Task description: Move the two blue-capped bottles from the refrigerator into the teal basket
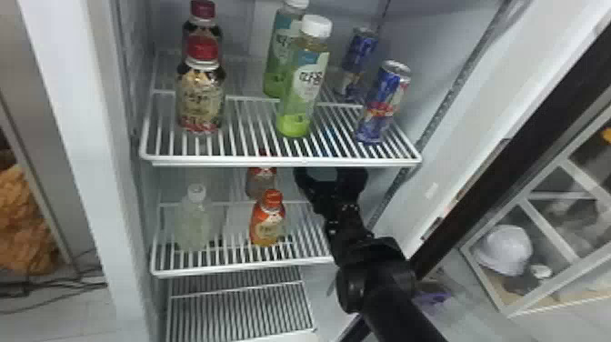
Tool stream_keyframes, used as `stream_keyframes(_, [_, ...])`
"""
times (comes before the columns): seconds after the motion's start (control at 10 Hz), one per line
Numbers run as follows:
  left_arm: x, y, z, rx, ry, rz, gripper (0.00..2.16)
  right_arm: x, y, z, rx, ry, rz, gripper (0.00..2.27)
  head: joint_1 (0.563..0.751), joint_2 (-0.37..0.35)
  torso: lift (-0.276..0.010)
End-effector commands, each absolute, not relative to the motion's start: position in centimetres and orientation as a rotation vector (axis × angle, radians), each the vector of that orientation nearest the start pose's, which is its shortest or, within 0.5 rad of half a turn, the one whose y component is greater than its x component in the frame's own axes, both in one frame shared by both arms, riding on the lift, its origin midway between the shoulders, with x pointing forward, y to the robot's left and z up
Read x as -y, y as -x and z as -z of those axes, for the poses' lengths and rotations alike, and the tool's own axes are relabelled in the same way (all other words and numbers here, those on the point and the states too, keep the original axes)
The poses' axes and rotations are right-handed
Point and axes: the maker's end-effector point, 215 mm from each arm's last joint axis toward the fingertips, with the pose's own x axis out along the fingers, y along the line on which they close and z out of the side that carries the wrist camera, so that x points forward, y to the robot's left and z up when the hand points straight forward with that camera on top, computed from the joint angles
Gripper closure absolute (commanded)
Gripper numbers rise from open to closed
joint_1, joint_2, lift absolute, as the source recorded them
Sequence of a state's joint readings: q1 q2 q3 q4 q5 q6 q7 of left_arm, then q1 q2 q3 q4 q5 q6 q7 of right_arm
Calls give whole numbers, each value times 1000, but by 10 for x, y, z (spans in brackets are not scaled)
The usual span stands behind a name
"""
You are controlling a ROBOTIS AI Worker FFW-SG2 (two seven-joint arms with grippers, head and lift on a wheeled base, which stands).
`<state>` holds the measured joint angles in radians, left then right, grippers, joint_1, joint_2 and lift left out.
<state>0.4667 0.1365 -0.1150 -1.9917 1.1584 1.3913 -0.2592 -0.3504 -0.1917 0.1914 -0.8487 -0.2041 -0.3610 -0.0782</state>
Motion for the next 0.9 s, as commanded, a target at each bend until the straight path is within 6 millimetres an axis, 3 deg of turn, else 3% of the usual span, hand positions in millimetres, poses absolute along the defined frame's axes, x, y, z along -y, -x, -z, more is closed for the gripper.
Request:
stream_keyframes(0.0, [61,-152,429,-1286,1031,1052,1177,290,-660,409,-33,53,43,529,695,-350,-136])
stream_keyframes(0.4, [61,-151,428,-1286,1039,1051,1179,287,-655,406,-16,52,38,628,695,-350,-136])
stream_keyframes(0.6, [60,-149,428,-1288,1049,1048,1177,288,-647,392,21,83,32,628,695,-350,-136])
stream_keyframes(0.8, [58,-147,429,-1291,1056,1044,1177,298,-636,390,34,104,45,628,695,-350,-136])
